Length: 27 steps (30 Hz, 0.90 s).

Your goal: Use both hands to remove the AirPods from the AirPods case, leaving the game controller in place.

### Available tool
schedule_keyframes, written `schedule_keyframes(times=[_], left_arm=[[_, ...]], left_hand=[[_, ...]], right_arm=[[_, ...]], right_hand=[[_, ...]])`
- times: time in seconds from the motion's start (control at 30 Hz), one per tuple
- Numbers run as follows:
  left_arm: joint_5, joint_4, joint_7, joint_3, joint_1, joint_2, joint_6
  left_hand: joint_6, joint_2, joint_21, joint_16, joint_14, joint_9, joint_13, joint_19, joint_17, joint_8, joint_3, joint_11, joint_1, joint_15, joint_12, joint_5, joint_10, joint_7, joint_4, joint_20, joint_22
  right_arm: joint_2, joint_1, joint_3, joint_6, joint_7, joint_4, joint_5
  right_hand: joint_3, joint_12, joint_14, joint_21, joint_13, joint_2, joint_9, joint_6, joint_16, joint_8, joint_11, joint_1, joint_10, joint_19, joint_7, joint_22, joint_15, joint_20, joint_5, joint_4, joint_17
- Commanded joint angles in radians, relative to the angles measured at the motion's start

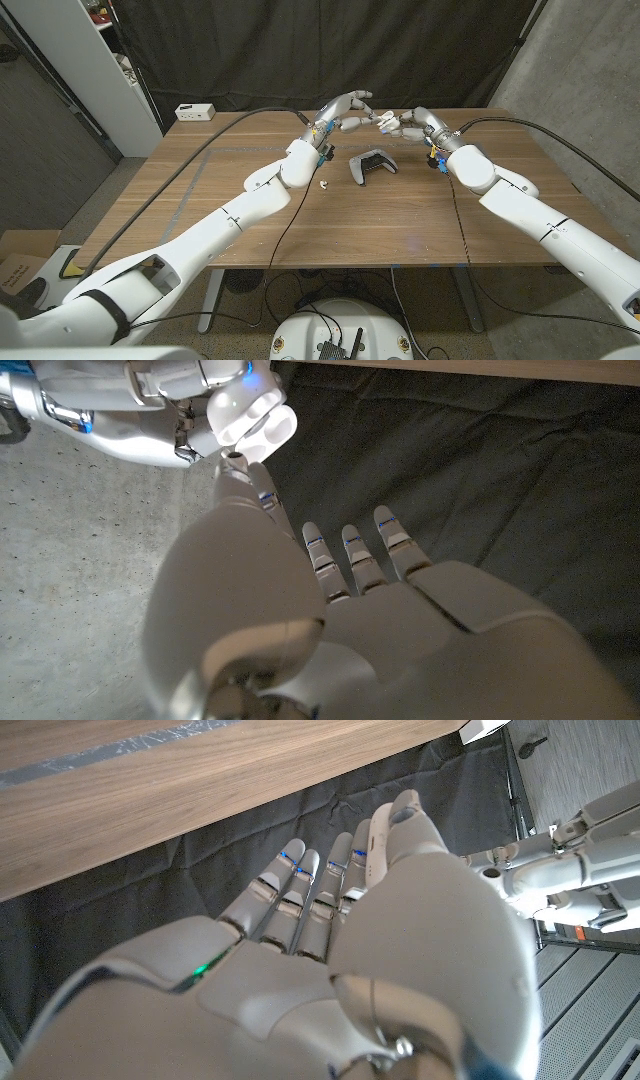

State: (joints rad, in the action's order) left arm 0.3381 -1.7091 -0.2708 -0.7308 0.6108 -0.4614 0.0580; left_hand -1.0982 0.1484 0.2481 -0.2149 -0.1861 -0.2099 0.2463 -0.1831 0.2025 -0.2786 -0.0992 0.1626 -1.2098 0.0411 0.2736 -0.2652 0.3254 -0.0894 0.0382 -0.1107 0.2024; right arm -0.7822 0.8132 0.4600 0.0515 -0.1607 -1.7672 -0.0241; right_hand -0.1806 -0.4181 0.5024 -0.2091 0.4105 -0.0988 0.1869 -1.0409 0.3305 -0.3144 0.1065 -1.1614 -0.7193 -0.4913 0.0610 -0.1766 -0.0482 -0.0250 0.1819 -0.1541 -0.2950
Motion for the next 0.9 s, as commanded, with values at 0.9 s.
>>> schedule_keyframes(times=[0.9], left_arm=[[-0.083, -0.137, 0.317, 0.007, -0.062, -0.135, 0.219]], left_hand=[[-0.001, 0.01, 0.005, 0.003, 0.005, -0.087, 0.003, 0.001, 0.004, -0.003, 0.003, 0.0, -0.001, 0.056, -0.001, 0.006, 0.008, -0.01, 0.004, 0.0, 0.006]], right_arm=[[0.015, -0.003, -0.003, 0.085, -0.076, -0.015, 0.023]], right_hand=[[-0.005, -0.002, 0.003, 0.001, 0.004, -0.006, 0.216, -0.076, -0.001, -0.005, 0.001, -0.006, -0.004, 0.003, -0.061, -0.003, -0.159, 0.005, 0.005, 0.006, -0.006]])
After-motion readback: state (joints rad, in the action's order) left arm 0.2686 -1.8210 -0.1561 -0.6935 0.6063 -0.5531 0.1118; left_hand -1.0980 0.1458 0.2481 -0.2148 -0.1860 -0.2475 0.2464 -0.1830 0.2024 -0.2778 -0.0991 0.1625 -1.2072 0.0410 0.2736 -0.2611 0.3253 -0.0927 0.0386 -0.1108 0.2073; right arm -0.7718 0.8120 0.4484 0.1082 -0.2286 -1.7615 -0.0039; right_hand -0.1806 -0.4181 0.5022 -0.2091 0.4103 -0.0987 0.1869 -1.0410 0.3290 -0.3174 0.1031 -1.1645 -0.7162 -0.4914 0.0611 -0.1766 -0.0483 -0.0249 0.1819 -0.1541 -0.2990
